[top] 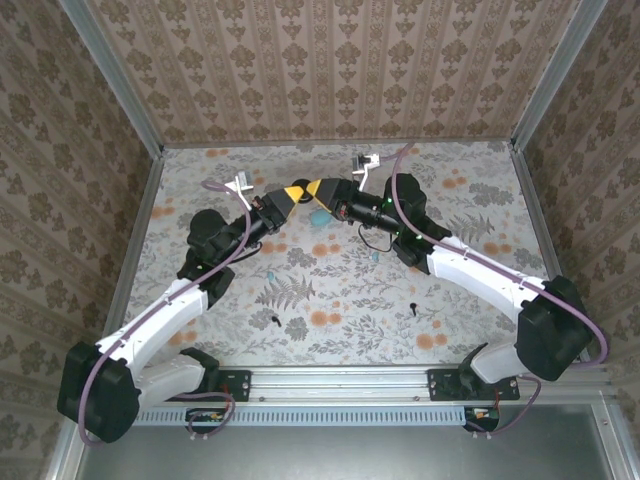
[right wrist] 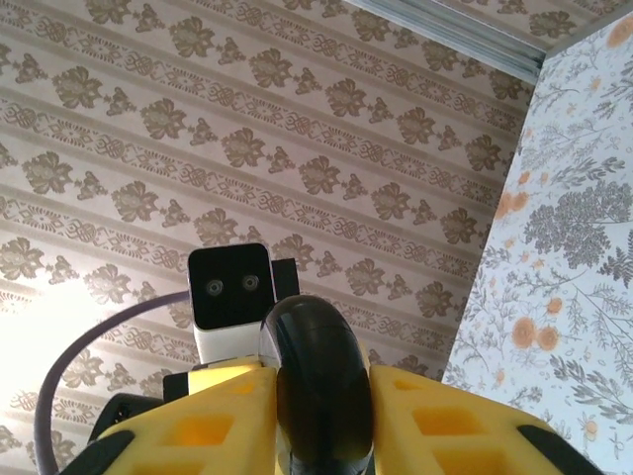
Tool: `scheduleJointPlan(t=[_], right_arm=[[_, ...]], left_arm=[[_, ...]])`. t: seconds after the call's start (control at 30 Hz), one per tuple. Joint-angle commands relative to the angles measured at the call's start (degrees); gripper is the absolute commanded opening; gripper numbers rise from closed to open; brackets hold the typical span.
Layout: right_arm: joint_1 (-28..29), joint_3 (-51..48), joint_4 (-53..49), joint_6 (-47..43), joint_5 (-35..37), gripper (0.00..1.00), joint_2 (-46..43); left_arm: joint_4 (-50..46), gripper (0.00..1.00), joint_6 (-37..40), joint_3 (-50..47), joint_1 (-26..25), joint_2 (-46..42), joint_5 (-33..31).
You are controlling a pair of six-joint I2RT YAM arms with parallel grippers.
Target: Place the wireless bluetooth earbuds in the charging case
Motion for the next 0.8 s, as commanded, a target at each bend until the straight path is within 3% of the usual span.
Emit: scheduleJointPlan(t=[0.0, 0.17, 0.27, 0.33, 0.53, 0.67, 0.77], right_arm=[[0.62, 1.87, 2.13, 0.89, -2.42, 0.24, 1.23], [0.62, 1.79, 2.96, 0.05, -3.62, 0.15, 1.11], [0.11, 2.96, -0.28, -3.30, -5.86, 0.11, 0.36], [-0.78, 5.78, -7.87, -8.07, -8.73, 0.10, -0.40], [-5.90, 20.57, -44.96, -30.83, -17.55, 0.09, 0.04], [-9.20, 26.24, -56.69, -40.29, -24.17, 0.08, 1.48], [-9.53, 31.13, -68.32, -51.29, -24.15, 0.08, 2.49]], left_arm=[[2.64, 0.00, -0.18, 0.45, -0.63, -0.41, 1.22], [1.44, 0.00, 0.62, 0.55, -0.55, -0.22, 1.88], [-1.28, 0.10, 3.28, 0.84, -0.34, -0.96, 3.06], [-4.35, 0.21, 5.21, 1.30, 0.61, -2.07, 4.87], [-17.77, 0.53, 12.85, 4.63, 8.09, -6.90, 14.80], [-31.89, 0.65, 26.79, 10.54, 10.65, -7.64, 22.59], [-36.60, 0.68, 38.58, 14.00, 10.62, -7.01, 29.76]])
